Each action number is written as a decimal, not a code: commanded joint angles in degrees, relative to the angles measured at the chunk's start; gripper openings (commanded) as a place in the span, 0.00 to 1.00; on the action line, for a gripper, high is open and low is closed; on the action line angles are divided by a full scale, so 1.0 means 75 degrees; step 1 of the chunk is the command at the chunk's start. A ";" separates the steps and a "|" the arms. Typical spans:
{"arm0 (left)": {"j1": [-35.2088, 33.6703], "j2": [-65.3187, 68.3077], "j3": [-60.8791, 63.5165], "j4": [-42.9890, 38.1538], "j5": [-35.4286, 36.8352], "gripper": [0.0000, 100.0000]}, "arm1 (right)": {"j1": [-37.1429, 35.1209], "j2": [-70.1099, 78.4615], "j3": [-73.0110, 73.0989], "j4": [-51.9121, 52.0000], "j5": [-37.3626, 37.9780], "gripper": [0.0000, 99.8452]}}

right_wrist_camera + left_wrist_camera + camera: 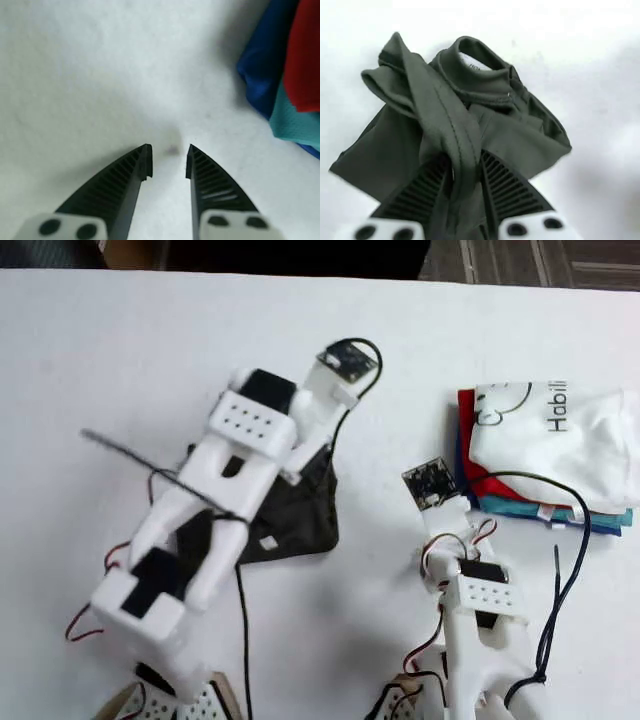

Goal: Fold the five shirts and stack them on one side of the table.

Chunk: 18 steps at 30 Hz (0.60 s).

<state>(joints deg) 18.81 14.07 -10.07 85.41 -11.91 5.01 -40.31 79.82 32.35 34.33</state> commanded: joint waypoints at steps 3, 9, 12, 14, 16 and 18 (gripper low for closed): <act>0.0047 0.0305 -0.0100 -0.0539 0.0059 0.03 | 0.0076 -0.0182 -0.0047 -0.0123 -0.0059 0.13; 0.0117 0.0434 -0.1330 -0.0258 0.0059 0.03 | 0.0076 -0.0182 -0.0047 -0.0123 -0.0059 0.13; 0.0199 0.0785 -0.1717 -0.0129 0.0059 0.03 | 0.0076 -0.0182 -0.0047 -0.0123 -0.0059 0.13; 0.0223 0.1137 -0.1776 -0.0141 0.0059 0.03 | 0.0076 -0.0182 -0.0047 -0.0123 -0.0059 0.13; 0.0246 0.1453 -0.1823 -0.0176 0.0059 0.03 | 0.0076 -0.0182 -0.0047 -0.0123 -0.0059 0.13; 0.0270 0.1700 -0.2034 -0.0117 0.0035 0.03 | 0.0076 -0.0182 -0.0047 -0.0123 -0.0059 0.13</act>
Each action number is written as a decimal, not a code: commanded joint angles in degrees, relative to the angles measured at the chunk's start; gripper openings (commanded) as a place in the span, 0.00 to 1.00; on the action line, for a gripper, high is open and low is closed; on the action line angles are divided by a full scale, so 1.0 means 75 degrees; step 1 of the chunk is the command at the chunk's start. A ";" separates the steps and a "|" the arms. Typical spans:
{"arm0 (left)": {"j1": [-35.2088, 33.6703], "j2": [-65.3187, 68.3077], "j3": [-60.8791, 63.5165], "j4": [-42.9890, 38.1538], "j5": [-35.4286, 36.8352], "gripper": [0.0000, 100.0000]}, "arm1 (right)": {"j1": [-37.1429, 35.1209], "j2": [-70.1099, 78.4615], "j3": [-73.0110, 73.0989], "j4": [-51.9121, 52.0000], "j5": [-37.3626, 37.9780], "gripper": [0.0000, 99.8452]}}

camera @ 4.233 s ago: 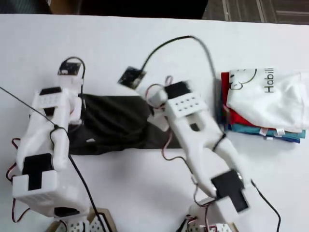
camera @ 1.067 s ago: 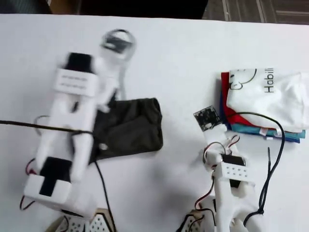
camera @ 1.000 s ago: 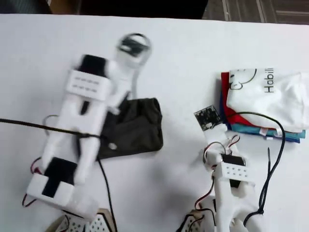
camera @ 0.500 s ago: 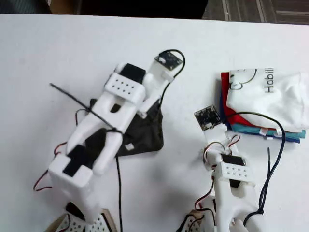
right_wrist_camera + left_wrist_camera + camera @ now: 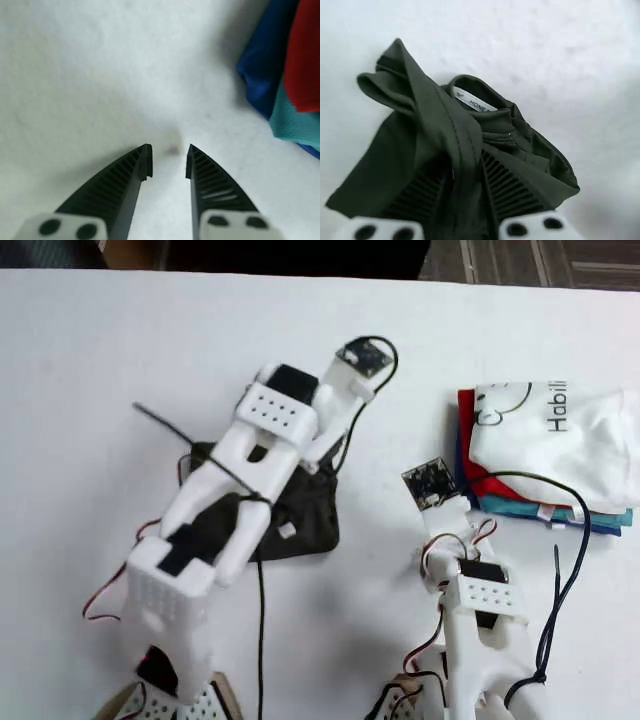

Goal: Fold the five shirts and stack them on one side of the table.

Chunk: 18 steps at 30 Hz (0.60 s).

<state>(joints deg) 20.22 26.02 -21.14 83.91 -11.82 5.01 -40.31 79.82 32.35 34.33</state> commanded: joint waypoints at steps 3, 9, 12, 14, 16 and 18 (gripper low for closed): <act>0.0035 0.0188 -0.1096 0.0340 -0.0012 0.10 | 0.0076 -0.0182 -0.0047 -0.0123 -0.0059 0.13; -0.0574 0.0176 -0.3745 0.2016 -0.0563 0.26 | 0.0076 -0.0182 -0.0047 -0.0123 -0.0059 0.13; -0.1547 0.0176 -0.5023 0.2450 -0.0586 0.23 | 0.0076 -0.0205 -0.0012 -0.0135 -0.0059 0.13; -0.2426 0.0176 -0.5339 0.2450 -0.0563 0.21 | 0.0064 -0.0217 -0.0012 -0.0135 -0.0059 0.13; -0.3282 0.0176 -0.5292 0.2450 -0.0551 0.16 | 0.0064 -0.0217 -0.0035 -0.0135 -0.0047 0.13; -0.4091 0.0176 -0.5046 0.2450 -0.0551 0.04 | -0.0088 -0.0170 -0.0293 -0.0029 -0.0023 0.12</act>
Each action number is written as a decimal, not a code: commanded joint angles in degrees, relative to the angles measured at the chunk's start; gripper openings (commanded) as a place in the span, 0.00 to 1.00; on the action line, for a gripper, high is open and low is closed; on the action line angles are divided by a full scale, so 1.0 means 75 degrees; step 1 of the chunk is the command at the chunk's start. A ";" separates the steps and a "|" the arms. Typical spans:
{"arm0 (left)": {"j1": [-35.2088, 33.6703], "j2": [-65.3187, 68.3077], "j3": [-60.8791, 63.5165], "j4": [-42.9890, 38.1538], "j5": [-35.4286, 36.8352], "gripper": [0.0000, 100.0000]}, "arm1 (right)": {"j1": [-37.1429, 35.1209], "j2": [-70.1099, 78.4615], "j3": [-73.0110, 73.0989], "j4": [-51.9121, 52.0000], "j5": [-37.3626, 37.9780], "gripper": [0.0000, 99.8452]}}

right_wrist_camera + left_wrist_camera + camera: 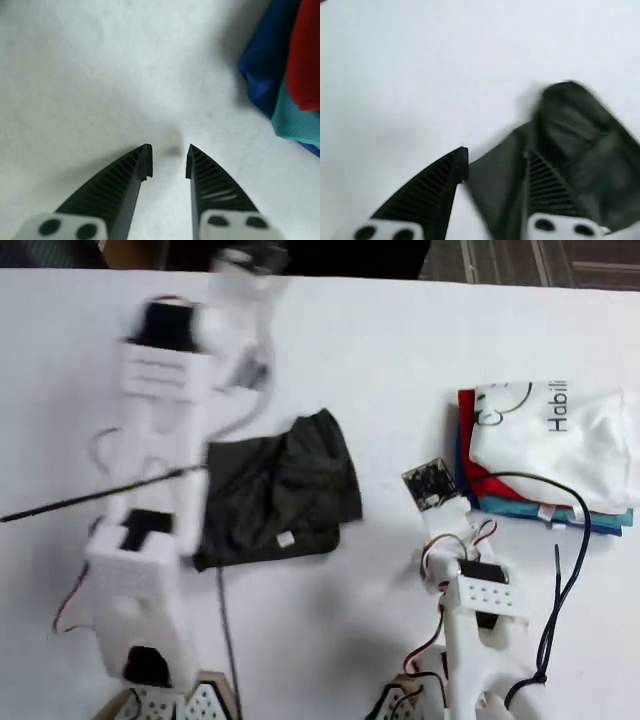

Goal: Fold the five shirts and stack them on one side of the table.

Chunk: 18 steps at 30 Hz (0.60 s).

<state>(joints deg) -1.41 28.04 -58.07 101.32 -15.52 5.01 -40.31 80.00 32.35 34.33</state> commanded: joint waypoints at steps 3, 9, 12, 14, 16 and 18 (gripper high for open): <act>-0.2204 -0.0094 0.0369 0.0129 -0.0059 0.03 | -0.0674 -0.0029 -0.1313 0.1084 -0.0059 0.01; -0.3212 -0.0152 0.2081 0.0105 -0.0117 0.03 | -0.2292 0.1588 -0.5017 0.3511 -0.0938 0.06; -0.3563 -0.0422 0.3112 -0.0258 -0.0305 0.03 | -0.3370 0.3065 -0.7068 0.4472 -0.1266 0.07; -0.4103 -0.0762 0.3862 -0.0832 -0.0422 0.03 | -0.4003 0.4015 -0.8463 0.4988 -0.1395 0.06; -0.4782 -0.1184 0.4706 -0.1512 -0.0598 0.03 | -0.4530 0.4870 -0.9811 0.5492 -0.1407 0.06; -0.5345 -0.1629 0.5667 -0.2063 -0.0844 0.03 | -0.4917 0.5667 -1.0948 0.5925 -0.1442 0.06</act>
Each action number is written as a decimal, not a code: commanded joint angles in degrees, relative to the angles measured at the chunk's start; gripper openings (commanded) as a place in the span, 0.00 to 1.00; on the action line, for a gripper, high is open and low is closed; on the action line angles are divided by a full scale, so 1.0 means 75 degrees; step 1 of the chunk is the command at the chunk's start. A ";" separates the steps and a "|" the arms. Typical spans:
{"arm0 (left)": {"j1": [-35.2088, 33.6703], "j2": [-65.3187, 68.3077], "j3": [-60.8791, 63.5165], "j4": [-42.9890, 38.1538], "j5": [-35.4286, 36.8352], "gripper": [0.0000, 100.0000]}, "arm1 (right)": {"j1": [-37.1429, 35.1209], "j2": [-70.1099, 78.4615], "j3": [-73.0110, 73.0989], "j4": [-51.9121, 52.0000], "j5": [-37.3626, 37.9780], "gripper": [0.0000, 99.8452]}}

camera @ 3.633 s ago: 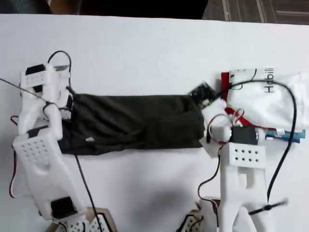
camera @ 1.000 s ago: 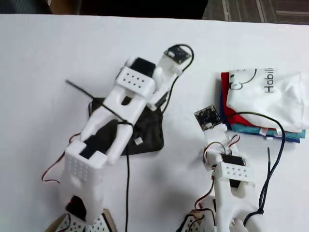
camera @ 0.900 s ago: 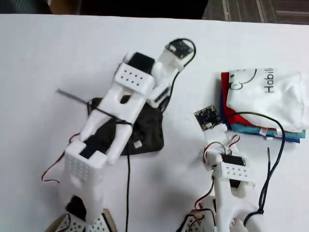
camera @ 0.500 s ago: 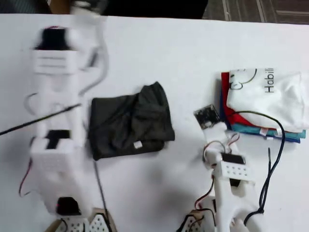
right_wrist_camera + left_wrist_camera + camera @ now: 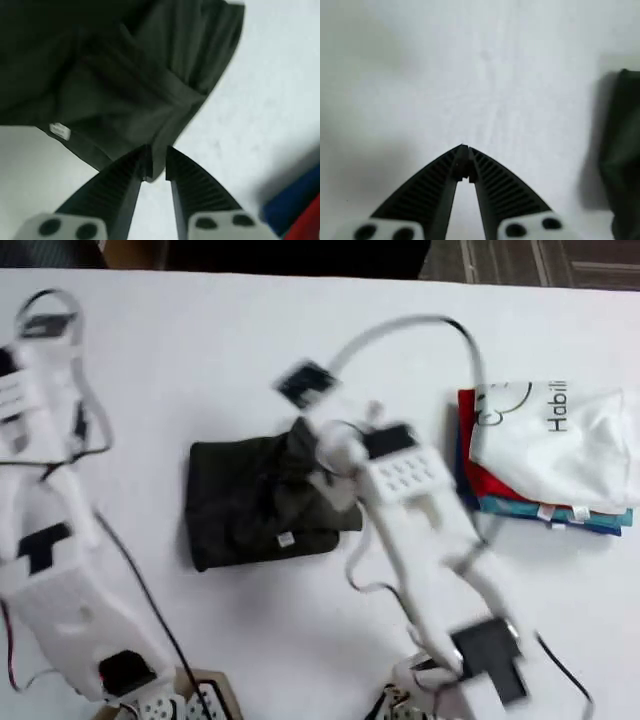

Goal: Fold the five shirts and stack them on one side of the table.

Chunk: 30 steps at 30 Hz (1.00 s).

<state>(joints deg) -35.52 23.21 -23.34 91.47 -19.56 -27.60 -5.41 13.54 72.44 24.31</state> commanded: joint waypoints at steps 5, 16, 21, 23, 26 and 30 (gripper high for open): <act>-0.1676 -0.2051 0.3558 -0.1805 -0.0387 0.03 | -0.1049 0.2678 -0.4173 0.1002 -0.0328 0.06; -0.1934 -0.3423 0.6582 -0.3376 -0.0152 0.03 | -0.1307 0.5011 -0.5662 0.1084 -0.0270 0.06; -0.1911 -0.3423 0.6758 -0.3645 0.0164 0.03 | -0.0369 0.4835 -0.5697 0.1999 -0.0258 0.06; -0.1911 -0.3423 0.6722 -0.3645 0.0164 0.03 | -0.0182 0.4612 -0.5650 0.2268 -0.0152 0.06; -0.1911 -0.3423 0.6722 -0.3786 0.0176 0.03 | -0.0064 0.4495 -0.5650 0.2913 0.0328 0.06; -0.1911 -0.3423 0.6746 -0.3962 0.0176 0.03 | -0.0041 0.4284 -0.5193 0.3393 0.0551 0.05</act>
<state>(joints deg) -49.67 0.62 27.56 62.73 -18.77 -28.75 32.66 -26.29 95.91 27.56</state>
